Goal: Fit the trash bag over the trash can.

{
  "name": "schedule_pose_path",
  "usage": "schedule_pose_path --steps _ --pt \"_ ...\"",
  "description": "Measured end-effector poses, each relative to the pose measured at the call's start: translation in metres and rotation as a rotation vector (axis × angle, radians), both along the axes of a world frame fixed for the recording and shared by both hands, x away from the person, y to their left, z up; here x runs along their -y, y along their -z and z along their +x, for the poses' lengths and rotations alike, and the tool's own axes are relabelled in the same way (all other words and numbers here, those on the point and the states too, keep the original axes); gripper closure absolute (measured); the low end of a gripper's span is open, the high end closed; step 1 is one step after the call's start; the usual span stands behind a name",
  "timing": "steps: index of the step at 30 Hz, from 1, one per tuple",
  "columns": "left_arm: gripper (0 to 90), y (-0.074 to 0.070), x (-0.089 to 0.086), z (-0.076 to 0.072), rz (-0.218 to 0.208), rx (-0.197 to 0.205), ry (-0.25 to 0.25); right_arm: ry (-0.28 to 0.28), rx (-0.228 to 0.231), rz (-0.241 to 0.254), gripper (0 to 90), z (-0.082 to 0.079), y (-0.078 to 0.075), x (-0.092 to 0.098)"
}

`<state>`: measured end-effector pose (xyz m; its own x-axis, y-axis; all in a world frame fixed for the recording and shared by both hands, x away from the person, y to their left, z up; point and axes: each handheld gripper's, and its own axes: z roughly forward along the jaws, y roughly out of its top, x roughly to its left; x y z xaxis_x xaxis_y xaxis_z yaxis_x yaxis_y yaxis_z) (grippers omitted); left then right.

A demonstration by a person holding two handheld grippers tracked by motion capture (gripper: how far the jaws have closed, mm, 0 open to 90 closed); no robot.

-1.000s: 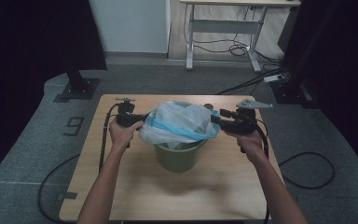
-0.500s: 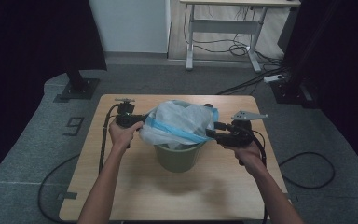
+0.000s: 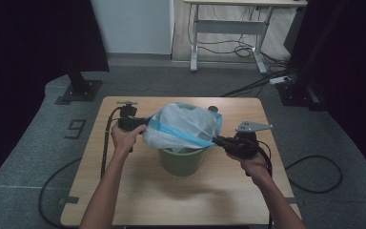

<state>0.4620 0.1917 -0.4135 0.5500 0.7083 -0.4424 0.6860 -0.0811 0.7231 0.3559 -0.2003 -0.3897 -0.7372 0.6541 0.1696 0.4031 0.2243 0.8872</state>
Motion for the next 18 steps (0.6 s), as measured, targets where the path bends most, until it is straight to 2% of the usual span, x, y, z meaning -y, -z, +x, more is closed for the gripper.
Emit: schedule_pose_path --steps 4,9,15,18 --pt "86.4 -0.001 -0.001 -0.001 -0.003 0.002 -0.002 -0.014 0.024 0.019 88.4 -0.003 0.000 0.000" --pt "86.2 -0.001 -0.005 -0.004 -0.006 0.010 0.001 -0.046 0.052 0.011 88.5 -0.014 0.004 0.002" --pt "86.6 0.001 -0.009 -0.008 -0.002 0.014 0.013 -0.109 0.066 -0.016 88.5 -0.030 0.017 -0.003" --pt "86.8 0.002 -0.011 -0.010 -0.004 0.015 0.011 -0.128 0.056 -0.029 88.6 -0.034 0.026 -0.006"
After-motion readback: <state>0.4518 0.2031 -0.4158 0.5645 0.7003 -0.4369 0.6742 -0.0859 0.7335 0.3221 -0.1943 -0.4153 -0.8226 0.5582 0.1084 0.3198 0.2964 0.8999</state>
